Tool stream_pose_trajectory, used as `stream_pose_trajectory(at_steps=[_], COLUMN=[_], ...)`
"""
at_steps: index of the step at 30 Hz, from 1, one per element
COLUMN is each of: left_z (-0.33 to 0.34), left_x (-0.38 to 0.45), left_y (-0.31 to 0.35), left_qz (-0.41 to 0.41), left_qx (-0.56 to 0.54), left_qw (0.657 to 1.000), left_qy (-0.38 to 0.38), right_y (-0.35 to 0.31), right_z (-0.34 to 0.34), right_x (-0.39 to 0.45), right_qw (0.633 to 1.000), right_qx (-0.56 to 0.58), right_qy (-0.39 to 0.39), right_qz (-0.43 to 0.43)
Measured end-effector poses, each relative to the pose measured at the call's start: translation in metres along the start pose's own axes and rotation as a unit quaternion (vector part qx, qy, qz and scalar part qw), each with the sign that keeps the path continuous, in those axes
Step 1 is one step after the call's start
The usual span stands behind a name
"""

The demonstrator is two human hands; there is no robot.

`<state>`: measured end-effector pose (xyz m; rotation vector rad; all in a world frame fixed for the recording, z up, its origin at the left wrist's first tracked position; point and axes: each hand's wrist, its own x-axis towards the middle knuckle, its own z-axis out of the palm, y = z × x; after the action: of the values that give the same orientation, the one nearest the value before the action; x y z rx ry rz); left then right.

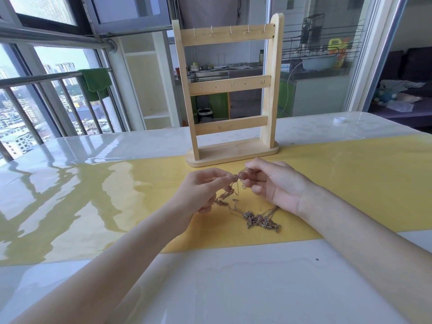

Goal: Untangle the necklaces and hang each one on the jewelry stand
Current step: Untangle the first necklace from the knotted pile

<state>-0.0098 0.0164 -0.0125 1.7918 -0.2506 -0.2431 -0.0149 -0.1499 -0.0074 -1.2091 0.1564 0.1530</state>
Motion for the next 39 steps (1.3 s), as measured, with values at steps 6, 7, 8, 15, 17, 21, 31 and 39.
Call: stream_pose_trajectory(at_steps=[6,7,8,15,17,21,31,39], left_z=[0.0004,0.0001,0.0001,0.0002,0.0002,-0.0002,0.0016,-0.0002], left_x=[0.0011,0.0012,0.0013,0.0018,0.0017,0.0009,0.0009,0.0015], left_y=[0.0005,0.0003,0.0001,-0.0005,-0.0017,-0.0027,-0.0012,0.0020], left_qz=[0.022,0.025,0.026,0.033,0.039,0.060,0.131,0.070], left_qx=[-0.025,-0.030,-0.033,-0.015,0.005,0.038,0.066,-0.043], left_qw=[0.999,0.999,0.998,0.998,0.998,0.996,0.985,0.996], left_qy=[0.027,0.031,0.036,0.048,0.052,0.060,0.089,0.045], right_y=[-0.0003,0.0003,0.0011,0.0058,0.0059,0.0049,0.0079,0.0072], right_z=[0.0016,0.0016,0.0011,0.0001,0.0006,-0.0012,0.0011,0.0007], right_x=[-0.0015,-0.0014,-0.0008,0.0006,-0.0005,-0.0002,0.0033,0.0030], right_qw=[1.000,0.999,0.999,0.964,0.953,0.942,0.965,0.959], right_qx=[-0.005,-0.016,-0.029,-0.224,-0.260,-0.290,-0.214,-0.208], right_qy=[-0.021,-0.025,-0.026,-0.022,-0.021,-0.019,-0.049,-0.069], right_qz=[-0.008,-0.012,-0.020,-0.140,-0.157,-0.169,-0.140,-0.177])
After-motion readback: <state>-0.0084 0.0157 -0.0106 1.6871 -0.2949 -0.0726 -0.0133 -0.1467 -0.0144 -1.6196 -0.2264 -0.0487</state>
